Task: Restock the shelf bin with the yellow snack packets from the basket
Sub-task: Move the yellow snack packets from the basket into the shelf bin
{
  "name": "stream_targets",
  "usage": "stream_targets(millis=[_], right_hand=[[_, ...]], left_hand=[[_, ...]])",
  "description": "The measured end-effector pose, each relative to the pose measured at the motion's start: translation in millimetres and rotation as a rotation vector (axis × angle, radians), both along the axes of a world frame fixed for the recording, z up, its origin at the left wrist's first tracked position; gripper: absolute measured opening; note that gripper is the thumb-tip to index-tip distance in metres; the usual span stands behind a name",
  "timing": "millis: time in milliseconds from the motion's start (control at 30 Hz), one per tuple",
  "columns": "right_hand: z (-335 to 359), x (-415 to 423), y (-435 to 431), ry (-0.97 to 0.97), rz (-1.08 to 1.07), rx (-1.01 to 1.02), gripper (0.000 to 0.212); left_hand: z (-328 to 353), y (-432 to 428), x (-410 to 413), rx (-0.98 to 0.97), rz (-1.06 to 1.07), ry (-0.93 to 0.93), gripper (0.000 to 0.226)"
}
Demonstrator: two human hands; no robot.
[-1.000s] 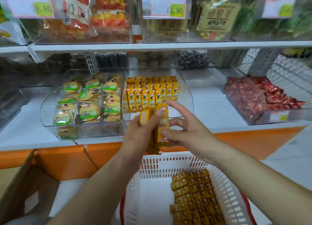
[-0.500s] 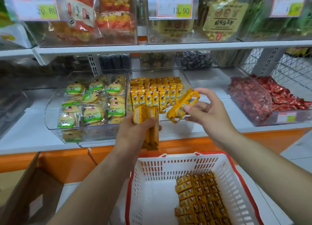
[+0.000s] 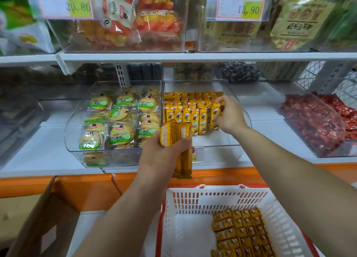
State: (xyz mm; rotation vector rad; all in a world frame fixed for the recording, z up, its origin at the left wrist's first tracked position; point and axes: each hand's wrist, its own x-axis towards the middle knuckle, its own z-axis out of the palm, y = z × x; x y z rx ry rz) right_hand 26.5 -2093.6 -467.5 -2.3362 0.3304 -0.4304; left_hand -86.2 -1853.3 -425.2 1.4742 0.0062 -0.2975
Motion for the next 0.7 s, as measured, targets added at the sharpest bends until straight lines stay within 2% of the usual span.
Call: stream_targets(millis=[267,467,600,700], right_hand=[[-23.6,20.8,-8.3,0.135,0.012,0.084,0.041],[-15.2,15.3,-7.5,0.192,0.061,0.063,0.058],[14.1,-22.1,-0.1,0.134,0.081,0.067,0.048],[38.4,-73.5,8.6,0.077,0.204,0.239,0.031]], left_hand=[[-7.5,3.1,5.5,0.001,0.023,0.008,0.011],[-11.9,-1.4,8.2,0.009,0.029,0.043,0.017],[-14.4,-8.9,7.7,0.011,0.012,0.057,0.02],[-17.2,-15.2,4.7,-0.002,-0.033,0.057,0.023]])
